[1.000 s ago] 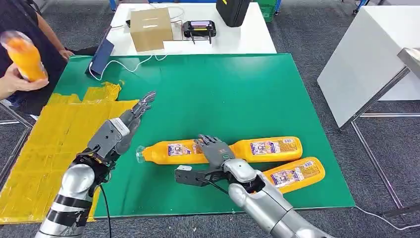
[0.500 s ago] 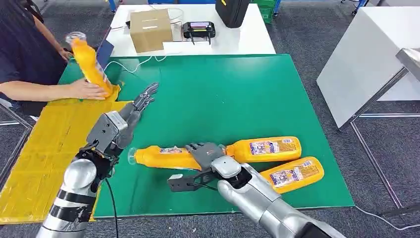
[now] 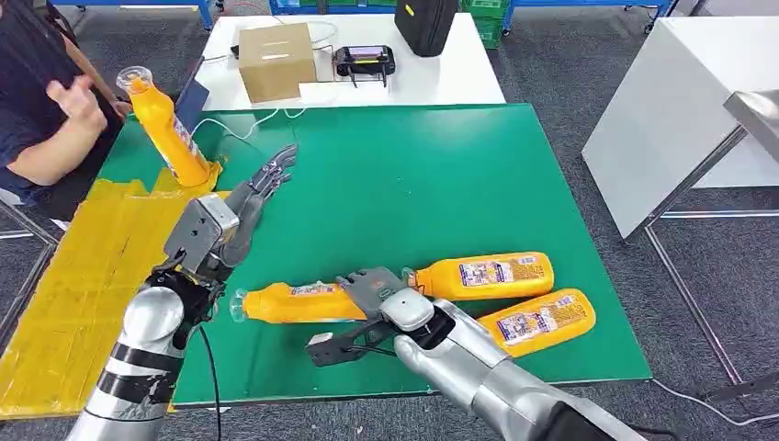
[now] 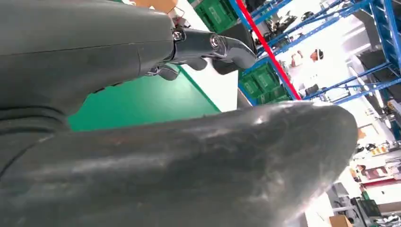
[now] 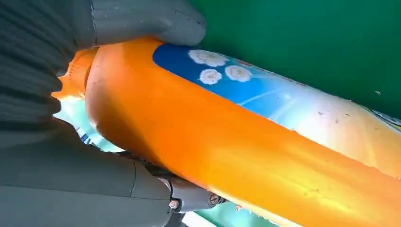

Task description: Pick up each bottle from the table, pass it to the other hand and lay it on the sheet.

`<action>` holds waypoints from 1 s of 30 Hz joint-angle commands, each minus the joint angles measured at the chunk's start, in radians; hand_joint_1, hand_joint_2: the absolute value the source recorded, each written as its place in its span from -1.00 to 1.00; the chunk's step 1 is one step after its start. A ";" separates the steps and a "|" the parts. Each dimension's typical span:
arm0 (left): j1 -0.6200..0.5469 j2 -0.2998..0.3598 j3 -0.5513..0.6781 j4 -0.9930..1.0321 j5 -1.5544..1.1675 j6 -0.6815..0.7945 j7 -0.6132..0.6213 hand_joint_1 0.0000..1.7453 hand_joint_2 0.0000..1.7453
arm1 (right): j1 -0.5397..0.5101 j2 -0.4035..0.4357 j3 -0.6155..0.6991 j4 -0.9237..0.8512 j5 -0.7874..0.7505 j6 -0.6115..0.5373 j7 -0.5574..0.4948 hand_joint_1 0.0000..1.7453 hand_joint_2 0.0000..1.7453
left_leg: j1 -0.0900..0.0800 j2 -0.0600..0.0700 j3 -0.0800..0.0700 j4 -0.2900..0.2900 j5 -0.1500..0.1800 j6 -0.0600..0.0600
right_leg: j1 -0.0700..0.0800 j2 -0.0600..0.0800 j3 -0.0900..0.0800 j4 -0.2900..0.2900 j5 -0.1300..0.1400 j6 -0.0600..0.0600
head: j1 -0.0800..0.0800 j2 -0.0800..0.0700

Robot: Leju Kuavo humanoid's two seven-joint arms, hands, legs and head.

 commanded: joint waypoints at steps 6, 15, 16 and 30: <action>0.022 -0.013 0.020 -0.075 0.078 0.054 0.081 -1.00 -1.00 | 0.128 -0.094 -0.218 -0.108 -0.320 -0.180 0.119 1.00 1.00 | 0.002 -0.007 -0.003 0.000 0.002 0.001 | 0.002 -0.001 0.013 -0.001 0.000 0.000 | 0.000 0.000; 0.019 -0.013 0.018 -0.067 0.078 0.053 0.081 -1.00 -1.00 | 0.128 -0.094 -0.212 -0.106 -0.322 -0.181 0.123 1.00 1.00 | 0.001 -0.009 -0.003 0.000 0.002 0.001 | 0.001 -0.002 0.013 0.000 0.000 0.000 | 0.000 0.000; 0.019 -0.013 0.018 -0.067 0.078 0.053 0.081 -1.00 -1.00 | 0.128 -0.094 -0.212 -0.106 -0.322 -0.181 0.123 1.00 1.00 | 0.002 -0.009 -0.003 0.000 0.002 0.001 | 0.001 -0.002 0.013 -0.001 -0.001 0.000 | 0.000 0.000; 0.138 -0.061 0.072 -0.155 0.207 0.311 0.107 -1.00 1.00 | 0.346 -0.053 -0.462 -0.691 -0.681 -0.610 -0.036 1.00 1.00 | 0.002 -0.009 -0.014 0.001 0.000 0.001 | 0.001 -0.002 0.003 0.001 -0.002 0.001 | 0.001 0.000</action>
